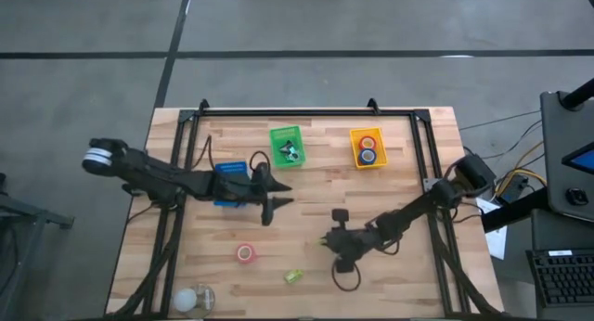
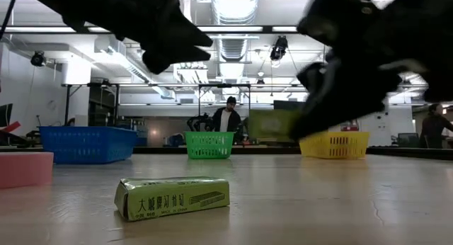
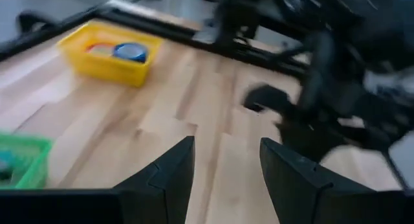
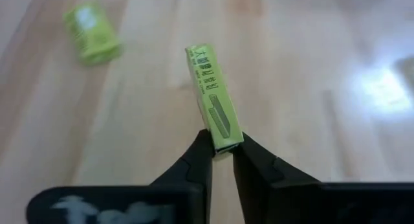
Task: Pick and place Stapler, Stapler remover, tape
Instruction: Put the right green staple pin box into the blue bin
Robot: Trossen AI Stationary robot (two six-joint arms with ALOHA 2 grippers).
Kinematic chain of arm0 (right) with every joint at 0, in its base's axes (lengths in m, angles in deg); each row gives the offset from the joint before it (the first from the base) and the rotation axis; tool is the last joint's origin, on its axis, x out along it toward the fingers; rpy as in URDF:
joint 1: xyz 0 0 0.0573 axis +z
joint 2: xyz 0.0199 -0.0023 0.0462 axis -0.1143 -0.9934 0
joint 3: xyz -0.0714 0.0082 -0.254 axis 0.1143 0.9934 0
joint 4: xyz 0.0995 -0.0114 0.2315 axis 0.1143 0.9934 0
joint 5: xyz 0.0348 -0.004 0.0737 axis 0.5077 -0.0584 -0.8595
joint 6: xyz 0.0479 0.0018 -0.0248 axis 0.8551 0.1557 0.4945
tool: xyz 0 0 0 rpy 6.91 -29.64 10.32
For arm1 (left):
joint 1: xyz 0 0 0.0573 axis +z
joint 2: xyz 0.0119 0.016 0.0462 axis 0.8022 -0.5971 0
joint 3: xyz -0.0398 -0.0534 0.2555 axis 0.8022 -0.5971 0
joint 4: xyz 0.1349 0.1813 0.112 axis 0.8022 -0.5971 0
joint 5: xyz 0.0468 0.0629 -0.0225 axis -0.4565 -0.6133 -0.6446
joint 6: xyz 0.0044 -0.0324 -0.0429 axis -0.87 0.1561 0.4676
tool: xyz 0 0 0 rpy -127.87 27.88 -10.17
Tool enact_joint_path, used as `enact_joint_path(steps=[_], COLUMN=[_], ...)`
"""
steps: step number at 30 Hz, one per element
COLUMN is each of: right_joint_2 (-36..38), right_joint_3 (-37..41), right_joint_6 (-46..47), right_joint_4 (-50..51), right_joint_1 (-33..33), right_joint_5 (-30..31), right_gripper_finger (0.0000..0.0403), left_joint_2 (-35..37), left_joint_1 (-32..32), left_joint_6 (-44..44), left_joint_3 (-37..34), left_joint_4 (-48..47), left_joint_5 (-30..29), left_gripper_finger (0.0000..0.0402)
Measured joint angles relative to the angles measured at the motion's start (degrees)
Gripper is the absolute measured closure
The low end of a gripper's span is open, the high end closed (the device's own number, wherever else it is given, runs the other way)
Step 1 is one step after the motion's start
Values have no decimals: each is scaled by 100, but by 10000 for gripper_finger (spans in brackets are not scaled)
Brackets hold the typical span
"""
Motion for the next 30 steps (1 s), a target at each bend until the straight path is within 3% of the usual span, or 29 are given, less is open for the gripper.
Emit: enact_joint_path(steps=[7,16,30], right_joint_2=[635,1122,1137], right_joint_3=[9,9,-175], right_joint_6=[-269,-506,-567], right_joint_4=[110,-63,-108], right_joint_1=[-430,-737,-1057], right_joint_5=[35,44,45], right_gripper_finger=[361,360,359], left_joint_2=[-277,-696,-956], left_joint_1=[-465,-516,-546], left_joint_6=[-1265,-1335,-1260], left_joint_3=[0,154,313], left_joint_4=[664,773,805], left_joint_5=[172,128,93], left_gripper_finger=[223,223,223])
